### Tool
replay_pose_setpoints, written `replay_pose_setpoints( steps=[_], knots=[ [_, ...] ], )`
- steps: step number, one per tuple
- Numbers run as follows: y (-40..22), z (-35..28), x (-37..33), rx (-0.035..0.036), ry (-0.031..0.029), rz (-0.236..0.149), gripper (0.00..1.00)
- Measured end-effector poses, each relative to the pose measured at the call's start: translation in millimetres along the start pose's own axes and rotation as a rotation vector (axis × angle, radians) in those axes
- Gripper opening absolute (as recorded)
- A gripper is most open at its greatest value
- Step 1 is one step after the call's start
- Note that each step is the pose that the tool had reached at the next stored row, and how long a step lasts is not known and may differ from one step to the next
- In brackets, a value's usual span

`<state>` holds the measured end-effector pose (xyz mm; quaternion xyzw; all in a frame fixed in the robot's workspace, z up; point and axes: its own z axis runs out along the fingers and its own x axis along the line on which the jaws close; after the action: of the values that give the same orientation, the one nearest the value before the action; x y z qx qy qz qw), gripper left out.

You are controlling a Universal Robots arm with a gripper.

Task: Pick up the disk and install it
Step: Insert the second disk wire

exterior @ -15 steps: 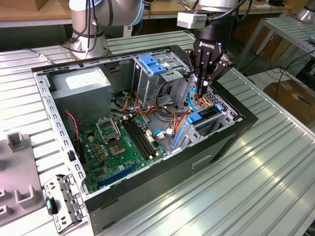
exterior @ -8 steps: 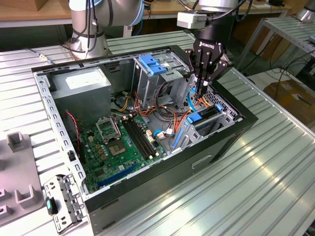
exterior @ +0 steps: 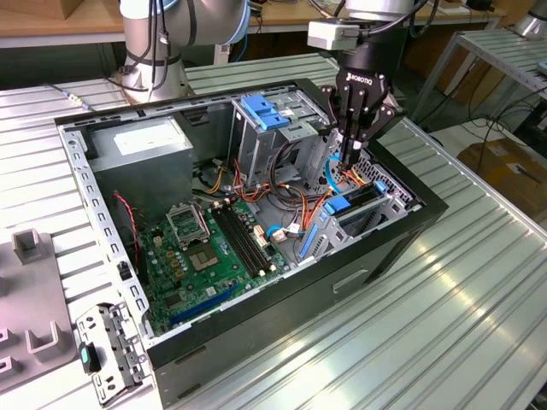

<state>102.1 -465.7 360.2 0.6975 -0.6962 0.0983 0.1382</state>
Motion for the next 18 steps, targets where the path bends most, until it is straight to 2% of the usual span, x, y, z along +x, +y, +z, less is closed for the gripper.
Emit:
replay_pose_setpoints(
  steps=[4, 5, 6, 10, 11, 15, 18],
  knots=[
    [0.8, 4.8, 12.2, 0.0016, -0.0036, -0.003, 0.16],
    [0.9, 6.9, 16.7, 0.0024, -0.0074, -0.003, 0.16],
    [0.8, 8.9, 20.6, 0.0054, -0.0121, -0.003, 0.16],
    [1.2, 10.9, 24.1, 0.0273, -0.0206, -0.001, 0.16],
    [1.7, 11.3, 24.7, 0.0336, -0.0259, 0.0, 0.16],
    [3.8, 12.9, 26.1, 0.0446, -0.0479, -0.002, 0.16],
    [5.2, 14.4, 28.3, 0.052, -0.0723, -0.003, 0.16]
  ],
)
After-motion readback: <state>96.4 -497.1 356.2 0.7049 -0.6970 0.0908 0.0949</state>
